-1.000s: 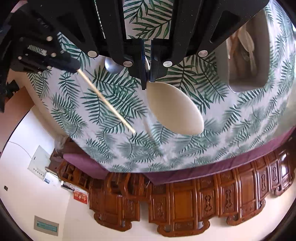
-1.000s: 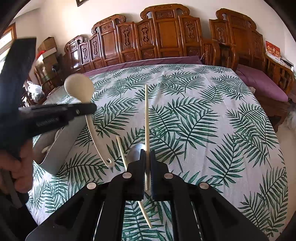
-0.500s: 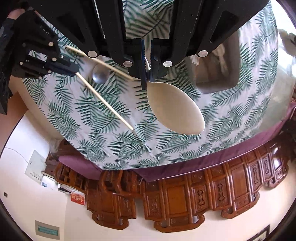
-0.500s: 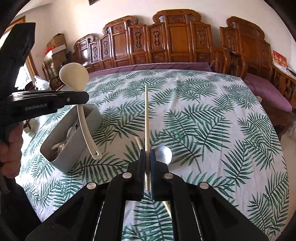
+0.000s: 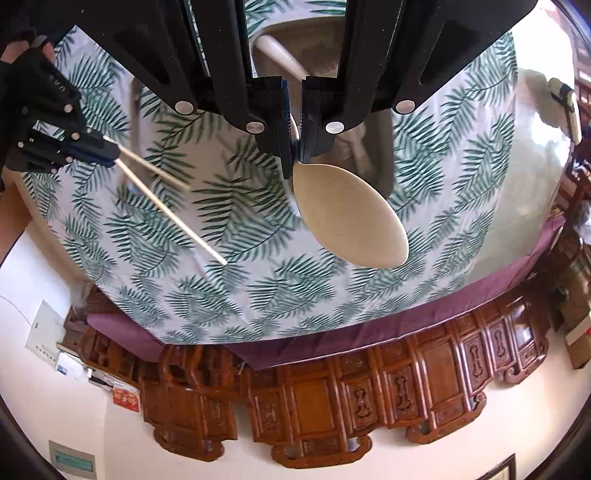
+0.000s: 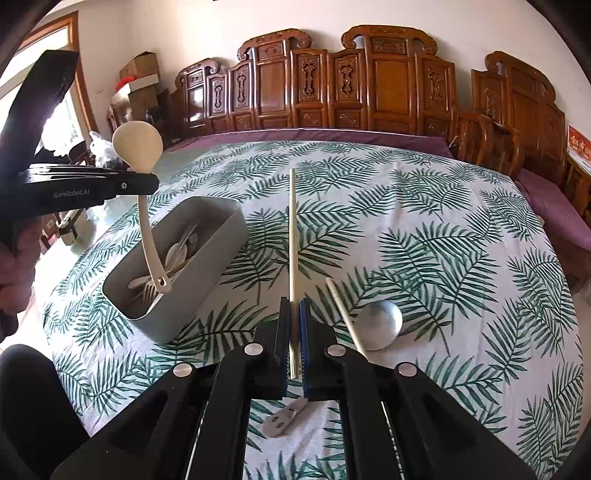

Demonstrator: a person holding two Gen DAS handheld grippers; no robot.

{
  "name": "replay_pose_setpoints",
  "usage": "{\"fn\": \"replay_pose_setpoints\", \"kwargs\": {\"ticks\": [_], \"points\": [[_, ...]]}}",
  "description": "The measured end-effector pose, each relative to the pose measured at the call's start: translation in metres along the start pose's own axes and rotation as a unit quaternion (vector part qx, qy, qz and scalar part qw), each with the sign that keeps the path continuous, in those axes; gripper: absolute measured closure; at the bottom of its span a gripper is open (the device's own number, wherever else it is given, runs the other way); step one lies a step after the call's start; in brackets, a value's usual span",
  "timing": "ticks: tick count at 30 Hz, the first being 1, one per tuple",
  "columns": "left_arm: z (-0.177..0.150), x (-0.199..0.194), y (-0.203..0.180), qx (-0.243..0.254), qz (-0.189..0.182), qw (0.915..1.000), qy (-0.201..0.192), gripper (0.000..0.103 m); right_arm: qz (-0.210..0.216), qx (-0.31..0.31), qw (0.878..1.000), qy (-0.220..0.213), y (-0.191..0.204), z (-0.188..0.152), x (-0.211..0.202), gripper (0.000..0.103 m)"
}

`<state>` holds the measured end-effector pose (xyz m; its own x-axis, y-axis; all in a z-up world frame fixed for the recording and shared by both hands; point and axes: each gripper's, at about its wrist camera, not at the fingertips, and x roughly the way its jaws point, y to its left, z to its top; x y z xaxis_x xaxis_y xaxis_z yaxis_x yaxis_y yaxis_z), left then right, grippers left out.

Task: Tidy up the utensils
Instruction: 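Carry the white spoon over the grey tray with the left tool, then lower the white spoon into the tray and open the left tool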

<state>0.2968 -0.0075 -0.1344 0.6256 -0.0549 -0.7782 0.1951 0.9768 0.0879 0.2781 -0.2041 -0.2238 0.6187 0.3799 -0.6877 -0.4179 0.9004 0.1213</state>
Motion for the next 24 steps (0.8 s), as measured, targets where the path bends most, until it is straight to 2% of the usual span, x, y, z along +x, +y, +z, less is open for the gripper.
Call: {"fn": "replay_pose_setpoints", "kwargs": {"ticks": [11, 24], "points": [[-0.020, 0.028, 0.024, 0.019, 0.028, 0.9985, 0.044, 0.100, -0.001, -0.012, 1.000, 0.009, 0.007, -0.002, 0.007, 0.097], [-0.029, 0.073, 0.021, 0.018, 0.023, 0.9965, 0.079, 0.100, 0.004, -0.019, 1.000, 0.007, 0.010, -0.001, 0.005, 0.097]]}}
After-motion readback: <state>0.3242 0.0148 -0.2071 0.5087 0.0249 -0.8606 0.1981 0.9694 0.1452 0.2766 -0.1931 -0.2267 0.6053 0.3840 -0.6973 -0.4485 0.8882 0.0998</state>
